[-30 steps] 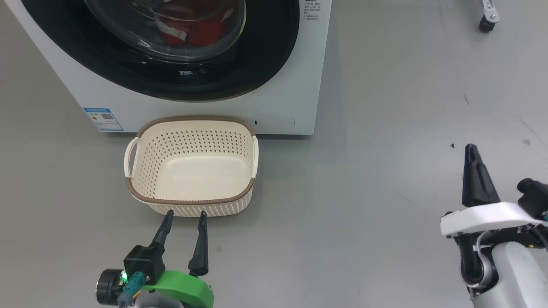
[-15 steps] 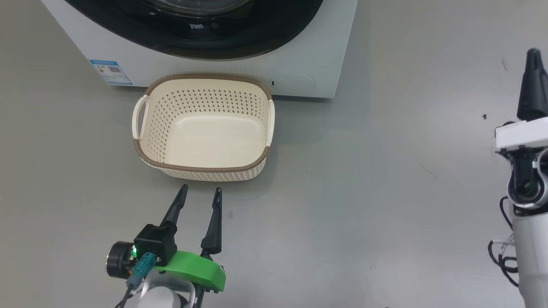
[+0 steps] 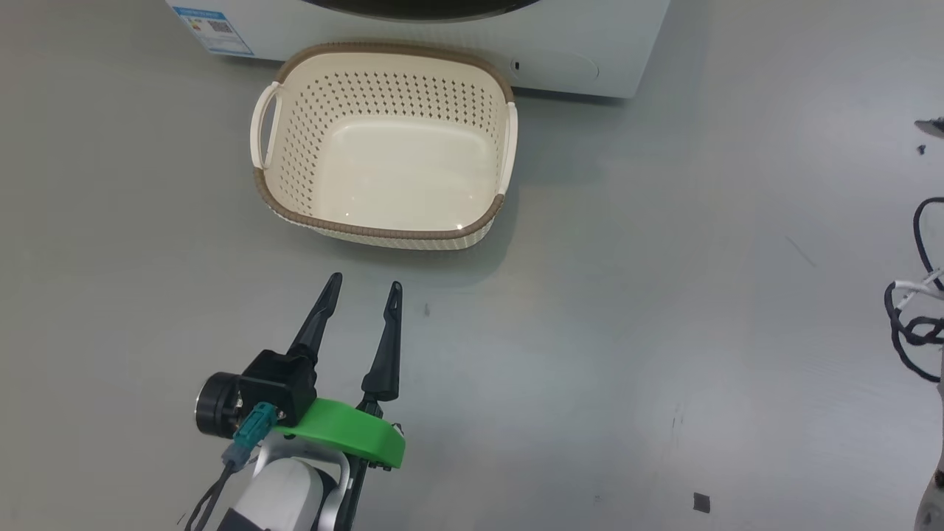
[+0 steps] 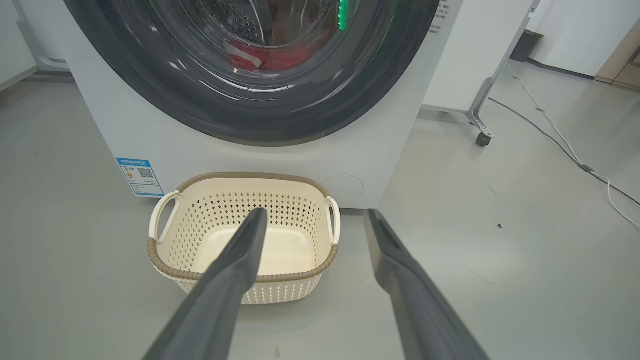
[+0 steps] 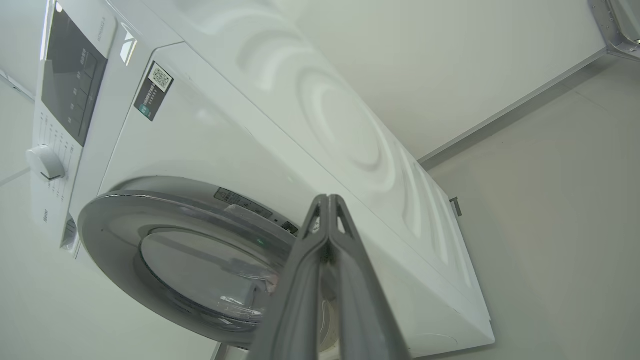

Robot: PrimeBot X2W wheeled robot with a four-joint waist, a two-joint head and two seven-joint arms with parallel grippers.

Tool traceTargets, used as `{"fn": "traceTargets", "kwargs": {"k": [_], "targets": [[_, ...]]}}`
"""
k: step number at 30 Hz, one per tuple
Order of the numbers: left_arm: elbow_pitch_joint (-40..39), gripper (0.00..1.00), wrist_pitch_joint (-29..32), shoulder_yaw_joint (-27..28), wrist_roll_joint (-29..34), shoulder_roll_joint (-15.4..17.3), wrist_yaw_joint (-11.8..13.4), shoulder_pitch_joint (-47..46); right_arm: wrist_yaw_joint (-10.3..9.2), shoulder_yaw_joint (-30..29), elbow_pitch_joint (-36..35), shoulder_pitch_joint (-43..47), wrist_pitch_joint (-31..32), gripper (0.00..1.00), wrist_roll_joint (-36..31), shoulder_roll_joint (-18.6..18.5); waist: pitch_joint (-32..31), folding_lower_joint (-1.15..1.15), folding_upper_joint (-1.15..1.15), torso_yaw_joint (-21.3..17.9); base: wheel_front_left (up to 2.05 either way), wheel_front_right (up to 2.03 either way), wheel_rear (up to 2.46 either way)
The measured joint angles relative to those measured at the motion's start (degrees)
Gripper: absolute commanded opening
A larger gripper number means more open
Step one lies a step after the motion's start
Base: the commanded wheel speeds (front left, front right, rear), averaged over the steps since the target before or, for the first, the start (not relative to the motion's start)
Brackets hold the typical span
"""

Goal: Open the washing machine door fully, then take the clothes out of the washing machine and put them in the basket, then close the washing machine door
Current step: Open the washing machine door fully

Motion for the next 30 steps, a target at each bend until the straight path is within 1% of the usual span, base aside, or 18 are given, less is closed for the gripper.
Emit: {"fn": "traceTargets", "kwargs": {"k": [4, 6, 11, 14, 20, 26, 30], "targets": [[-0.3, 1.00, 0.0, -0.8, -1.1, 0.0, 0.0, -0.9, -0.13, -0.9, 1.0, -4.4, 3.1, 0.00, 3.2, -0.2, 1.9, 0.00, 0.00, 1.3, 0.00, 0.00, 0.00], [-0.5, 1.00, 0.0, -1.1, -1.5, 0.0, 0.0, -1.2, -1.09, -1.2, 1.6, -6.4, 4.8, 0.00, 4.5, -0.2, 2.7, 0.00, 0.00, 1.9, 0.00, 0.00, 0.00], [-1.1, 1.00, 0.0, -1.4, -2.0, 0.0, 0.0, -1.7, -2.67, -1.4, 3.0, -11.1, 8.7, 0.00, 7.5, -0.3, 4.6, 0.00, 0.00, 3.4, 0.00, 0.00, 0.00], [-1.4, 1.00, 0.0, -1.7, -2.5, 0.0, 0.0, -2.1, -3.97, -1.6, 4.0, -13.7, 10.8, 0.00, 9.5, -0.3, 5.6, 0.00, 0.00, 4.4, 0.00, 0.00, 0.00], [-1.8, 1.00, 0.0, -2.1, -3.0, -0.1, 0.0, -2.8, -7.15, -2.0, 5.6, -18.9, 14.2, 0.00, 11.6, -0.4, 7.5, 0.00, 0.00, 6.1, 0.00, 0.00, 0.00], [-2.1, 1.00, 0.0, -2.9, -3.7, -0.1, 0.0, -3.7, -10.16, -2.6, 7.3, -23.6, 16.1, 0.00, 13.7, 0.2, 9.5, 0.00, 0.00, 7.6, 0.00, 0.00, 0.00], [-2.9, 1.00, 0.0, -3.8, -5.2, -0.2, 0.0, -4.1, -11.34, -3.5, 9.1, -25.8, 17.1, 0.00, 15.6, 0.6, 10.4, 0.00, 0.00, 8.9, 0.00, 0.00, 0.00]]}}
